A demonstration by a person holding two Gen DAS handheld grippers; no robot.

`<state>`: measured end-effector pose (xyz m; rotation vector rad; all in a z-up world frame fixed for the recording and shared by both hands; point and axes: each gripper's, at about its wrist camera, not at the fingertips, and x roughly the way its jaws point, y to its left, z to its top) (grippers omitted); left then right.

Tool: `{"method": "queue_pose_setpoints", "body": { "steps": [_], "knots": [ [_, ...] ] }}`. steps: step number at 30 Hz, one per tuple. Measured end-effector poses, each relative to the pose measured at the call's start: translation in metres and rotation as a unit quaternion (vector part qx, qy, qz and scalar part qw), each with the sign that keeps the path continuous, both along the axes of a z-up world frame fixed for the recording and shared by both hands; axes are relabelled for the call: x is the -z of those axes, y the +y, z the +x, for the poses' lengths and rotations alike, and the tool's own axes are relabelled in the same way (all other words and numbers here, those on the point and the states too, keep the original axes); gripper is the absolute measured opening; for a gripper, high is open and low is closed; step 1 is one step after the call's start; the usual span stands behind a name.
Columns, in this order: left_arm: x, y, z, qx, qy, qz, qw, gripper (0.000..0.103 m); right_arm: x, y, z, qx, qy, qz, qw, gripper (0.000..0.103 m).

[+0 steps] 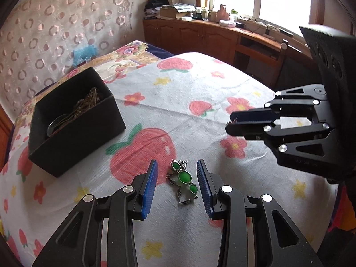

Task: Organize jewelry
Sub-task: 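Grasp the green-stone pendant with the left gripper while the right grasps the gold flower brooch, then carry the pendant and brooch into the box and open both grippers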

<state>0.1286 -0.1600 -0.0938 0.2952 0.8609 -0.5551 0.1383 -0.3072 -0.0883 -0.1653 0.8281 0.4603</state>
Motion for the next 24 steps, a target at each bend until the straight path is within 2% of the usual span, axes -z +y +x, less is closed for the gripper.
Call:
{"method": "queue_pose_setpoints", "body": {
  "steps": [2,4,6,11,15,24],
  "knots": [
    [0.004,-0.001,0.000,-0.001,0.005,0.006,1.0000,0.034,-0.002,0.002,-0.001,0.000,-0.002,0.001,1.000,0.016],
    [0.007,-0.001,-0.002,0.001,0.006,0.006,1.0000,0.029,-0.003,0.003,-0.001,-0.002,-0.004,0.003,1.000,0.016],
    [0.006,0.000,-0.005,0.006,0.003,0.005,1.0000,0.011,-0.006,0.003,-0.002,-0.004,-0.006,0.003,1.000,0.017],
    [0.004,0.010,-0.005,-0.006,0.007,-0.004,1.0000,0.010,-0.011,0.007,0.001,-0.010,-0.012,0.001,1.000,0.016],
    [-0.009,0.026,-0.001,-0.026,-0.004,-0.021,0.9994,0.010,-0.018,0.013,0.009,-0.017,-0.018,0.001,1.000,0.016],
    [-0.069,0.062,0.024,-0.084,-0.070,-0.054,0.9925,0.010,-0.056,0.051,0.045,-0.056,-0.060,0.020,0.996,0.016]
  ]
}}
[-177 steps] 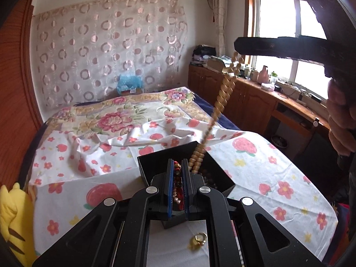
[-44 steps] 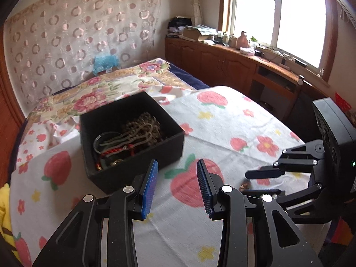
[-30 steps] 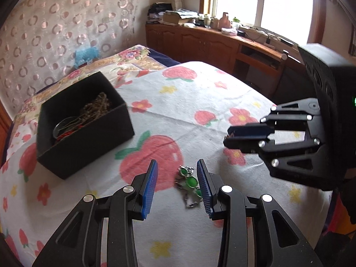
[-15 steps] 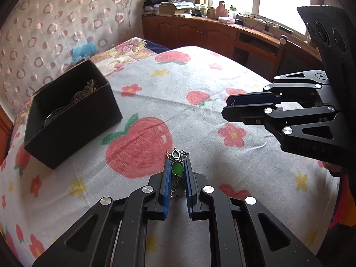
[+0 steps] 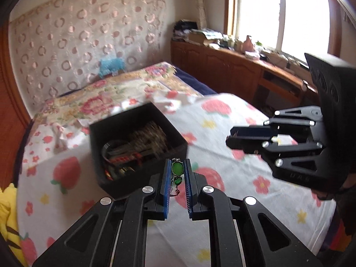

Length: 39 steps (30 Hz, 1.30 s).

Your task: Organize jewelry

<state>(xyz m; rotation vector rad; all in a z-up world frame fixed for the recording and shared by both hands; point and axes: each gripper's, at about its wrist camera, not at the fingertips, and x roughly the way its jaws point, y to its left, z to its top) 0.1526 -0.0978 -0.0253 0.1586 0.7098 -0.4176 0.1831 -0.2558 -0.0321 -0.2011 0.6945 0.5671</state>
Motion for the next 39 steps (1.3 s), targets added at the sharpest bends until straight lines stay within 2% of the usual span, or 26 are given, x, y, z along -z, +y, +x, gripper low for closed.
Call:
{"method": "queue_pose_setpoints", "body": {
  "steps": [6,16,22,23,24,26,28,30,31,33,36,37,39],
  "knots": [
    [-0.025,0.023,0.028,-0.043,-0.031,-0.015,0.9985,0.010,-0.018,0.027,0.035,-0.014,-0.012,0.015,1.000,0.017],
    [-0.024,0.049,0.054,-0.083,-0.032,-0.030,0.9956,0.010,-0.018,0.058,0.071,-0.020,0.002,0.031,0.999,0.017],
    [-0.021,0.056,0.054,-0.106,-0.027,-0.021,0.9938,0.013,-0.015,0.069,0.086,-0.012,0.010,0.035,0.999,0.021],
    [-0.020,0.058,0.052,-0.109,-0.026,-0.020,0.9935,0.017,-0.014,0.070,0.086,-0.012,0.013,0.036,0.999,0.022],
    [-0.020,0.060,0.050,-0.111,-0.027,-0.022,0.9932,0.027,-0.014,0.072,0.086,-0.013,0.013,0.036,0.999,0.029],
    [-0.021,0.064,0.043,-0.119,-0.030,-0.023,0.9921,0.038,-0.012,0.073,0.083,-0.009,0.010,0.036,0.999,0.037],
    [-0.022,0.067,0.033,-0.127,-0.033,-0.021,0.9911,0.044,-0.012,0.071,0.079,-0.003,0.008,0.037,0.999,0.037],
    [-0.024,0.069,0.026,-0.134,-0.035,-0.022,0.9901,0.063,-0.014,0.067,0.070,0.008,0.002,0.038,0.999,0.037],
    [-0.025,0.072,0.017,-0.142,-0.040,-0.023,0.9888,0.068,-0.015,0.065,0.066,0.015,-0.002,0.038,0.999,0.040],
    [-0.028,0.076,0.006,-0.149,-0.049,-0.023,0.9873,0.082,-0.021,0.056,0.051,0.032,-0.014,0.046,0.998,0.063],
    [-0.032,0.080,-0.017,-0.166,-0.061,-0.015,0.9842,0.093,-0.027,0.044,0.023,0.057,-0.037,0.054,0.996,0.074],
    [-0.034,0.081,-0.026,-0.172,-0.067,-0.010,0.9828,0.094,-0.029,0.041,0.014,0.065,-0.043,0.056,0.995,0.076],
    [-0.037,0.083,-0.043,-0.182,-0.077,-0.005,0.9803,0.095,-0.033,0.031,-0.006,0.083,-0.054,0.064,0.993,0.089]
  ]
}}
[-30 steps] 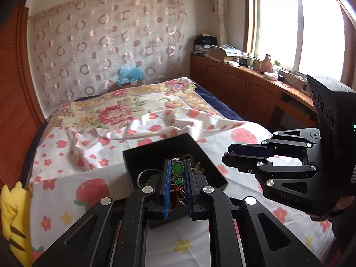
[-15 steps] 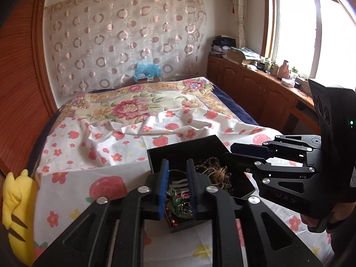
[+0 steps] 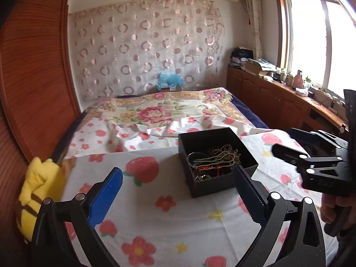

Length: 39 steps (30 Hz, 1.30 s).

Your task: Organize jewelry

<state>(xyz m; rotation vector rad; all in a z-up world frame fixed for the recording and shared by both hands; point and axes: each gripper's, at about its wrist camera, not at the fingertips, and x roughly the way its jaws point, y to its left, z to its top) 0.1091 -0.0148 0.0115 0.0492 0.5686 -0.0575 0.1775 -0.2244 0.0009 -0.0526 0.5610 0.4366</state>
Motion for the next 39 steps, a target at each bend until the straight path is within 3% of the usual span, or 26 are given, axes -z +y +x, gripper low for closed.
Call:
{"method": "queue_pose_setpoints", "body": {
  "steps": [4,14,39],
  "knots": [
    [-0.006,0.006,-0.027,-0.013,-0.010,-0.004,0.9998,0.095,-0.005,-0.017,-0.039,0.032,-0.023,0.015,0.999,0.100],
    [-0.009,0.007,-0.075,-0.029,-0.023,0.006,0.9993,0.095,-0.014,-0.038,-0.094,0.061,-0.045,0.027,0.997,0.100],
    [-0.007,0.002,-0.086,-0.030,-0.030,-0.001,0.9991,0.095,-0.017,-0.033,-0.107,0.059,-0.047,0.029,0.997,0.100]
  ]
}}
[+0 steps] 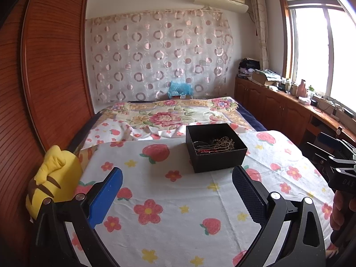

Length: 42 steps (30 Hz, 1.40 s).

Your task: Organize jewelry

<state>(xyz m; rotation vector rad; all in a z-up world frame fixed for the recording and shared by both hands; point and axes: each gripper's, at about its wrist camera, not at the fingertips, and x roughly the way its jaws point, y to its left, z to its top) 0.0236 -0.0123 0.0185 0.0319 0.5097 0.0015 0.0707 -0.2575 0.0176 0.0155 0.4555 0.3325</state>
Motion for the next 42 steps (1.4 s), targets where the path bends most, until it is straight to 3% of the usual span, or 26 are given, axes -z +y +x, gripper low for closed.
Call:
{"method": "queue_pose_setpoints", "body": {
  "steps": [42],
  "knots": [
    [-0.006,-0.015,-0.001,-0.002,-0.011,0.000,0.9999,0.095,0.004,-0.003,0.000,0.003,0.002,0.002,1.000,0.100]
  ]
}}
